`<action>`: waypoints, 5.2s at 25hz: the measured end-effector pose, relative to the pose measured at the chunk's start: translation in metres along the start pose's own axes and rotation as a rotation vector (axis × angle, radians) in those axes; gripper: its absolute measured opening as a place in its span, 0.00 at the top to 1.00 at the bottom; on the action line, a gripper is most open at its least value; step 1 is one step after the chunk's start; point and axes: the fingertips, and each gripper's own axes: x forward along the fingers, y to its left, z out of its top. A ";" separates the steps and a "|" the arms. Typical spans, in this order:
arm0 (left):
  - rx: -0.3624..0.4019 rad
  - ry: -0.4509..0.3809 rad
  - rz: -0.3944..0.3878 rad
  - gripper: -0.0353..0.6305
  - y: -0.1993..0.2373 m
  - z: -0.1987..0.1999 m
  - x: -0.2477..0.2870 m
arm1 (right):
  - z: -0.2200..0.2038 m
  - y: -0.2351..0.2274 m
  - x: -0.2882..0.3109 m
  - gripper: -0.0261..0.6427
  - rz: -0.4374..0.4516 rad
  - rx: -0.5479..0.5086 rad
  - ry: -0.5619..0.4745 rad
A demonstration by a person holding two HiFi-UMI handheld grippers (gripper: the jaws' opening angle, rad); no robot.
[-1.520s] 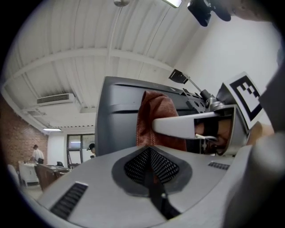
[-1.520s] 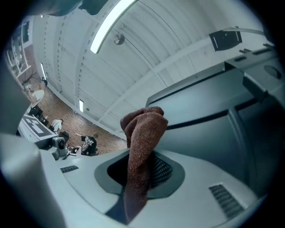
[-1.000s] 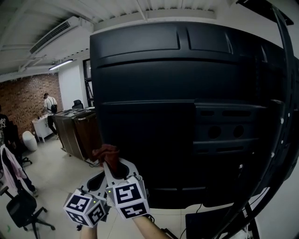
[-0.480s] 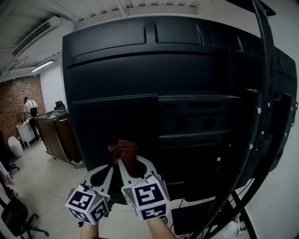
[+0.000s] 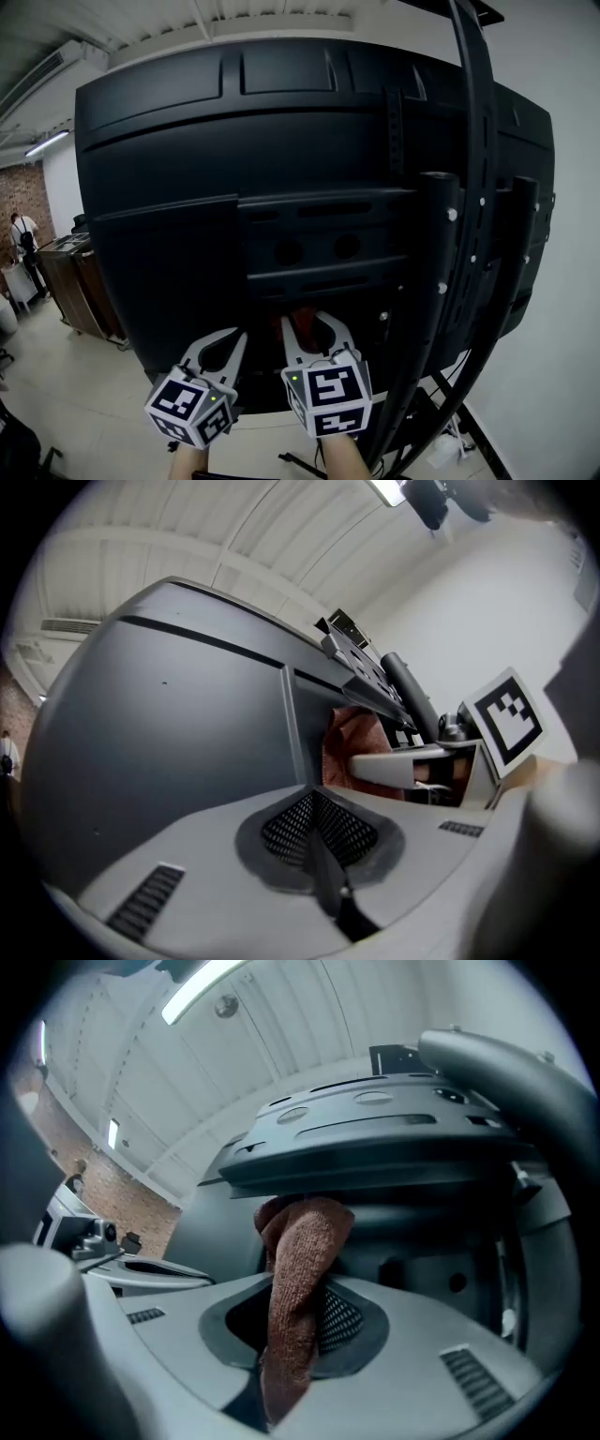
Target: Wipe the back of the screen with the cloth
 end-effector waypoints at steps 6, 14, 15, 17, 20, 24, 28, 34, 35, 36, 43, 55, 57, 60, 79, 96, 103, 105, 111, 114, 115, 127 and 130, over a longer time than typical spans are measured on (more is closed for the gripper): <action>-0.014 0.008 -0.016 0.93 -0.009 -0.006 0.008 | -0.011 -0.023 -0.006 0.86 -0.052 -0.011 0.040; 0.011 0.018 0.048 0.93 0.019 -0.005 -0.020 | 0.019 0.035 -0.010 0.86 0.101 0.060 -0.082; 0.024 0.023 0.070 0.93 0.027 -0.005 -0.029 | 0.022 0.048 -0.009 0.86 0.140 0.079 -0.101; 0.043 0.041 0.123 0.93 0.045 -0.010 -0.049 | 0.020 0.076 -0.003 0.86 0.208 0.094 -0.115; 0.053 0.076 0.201 0.93 0.070 -0.026 -0.082 | 0.005 0.122 0.006 0.86 0.310 0.098 -0.081; 0.053 0.103 0.286 0.93 0.100 -0.046 -0.120 | -0.017 0.188 0.021 0.86 0.448 0.106 -0.063; 0.052 0.133 0.383 0.93 0.131 -0.057 -0.155 | -0.042 0.238 0.038 0.86 0.515 0.115 -0.031; 0.041 0.195 0.497 0.93 0.161 -0.081 -0.195 | -0.068 0.280 0.053 0.86 0.548 0.181 -0.005; 0.033 0.201 0.503 0.93 0.163 -0.085 -0.197 | -0.071 0.285 0.055 0.86 0.553 0.172 0.000; 0.027 0.205 0.507 0.93 0.164 -0.089 -0.198 | -0.075 0.289 0.056 0.86 0.557 0.161 0.006; 0.008 0.221 0.446 0.93 0.145 -0.101 -0.178 | -0.091 0.260 0.051 0.86 0.499 0.147 0.032; 0.012 0.145 0.179 0.93 0.045 -0.079 -0.066 | -0.084 0.116 0.011 0.86 0.255 0.071 0.014; 0.012 0.138 0.135 0.93 0.026 -0.079 -0.049 | -0.087 0.090 0.001 0.86 0.203 0.070 0.019; 0.000 0.133 0.079 0.93 0.000 -0.079 -0.027 | -0.091 0.056 -0.013 0.86 0.136 0.050 0.038; -0.076 0.109 -0.112 0.93 -0.058 -0.075 0.002 | -0.085 0.008 -0.043 0.86 0.053 0.021 0.064; -0.070 0.005 -0.110 0.93 -0.230 0.007 0.017 | 0.001 -0.082 -0.207 0.86 0.071 0.065 0.000; -0.084 -0.022 -0.152 0.93 -0.374 0.050 0.045 | 0.035 -0.176 -0.311 0.86 0.034 0.084 -0.011; -0.097 -0.027 -0.174 0.93 -0.401 0.064 0.056 | 0.043 -0.199 -0.327 0.86 0.033 0.080 -0.015; -0.061 -0.047 -0.203 0.93 -0.444 0.118 0.099 | 0.092 -0.254 -0.338 0.86 0.083 0.102 -0.038; -0.023 -0.064 -0.208 0.93 -0.446 0.152 0.124 | 0.124 -0.278 -0.324 0.86 0.122 0.085 -0.068; -0.016 -0.072 -0.210 0.93 -0.444 0.165 0.133 | 0.136 -0.286 -0.317 0.86 0.133 0.077 -0.077; 0.007 -0.150 -0.160 0.93 -0.378 0.328 0.251 | 0.286 -0.366 -0.180 0.86 0.265 0.029 -0.130; -0.019 -0.163 -0.150 0.93 -0.364 0.349 0.269 | 0.305 -0.387 -0.143 0.86 0.258 0.050 -0.128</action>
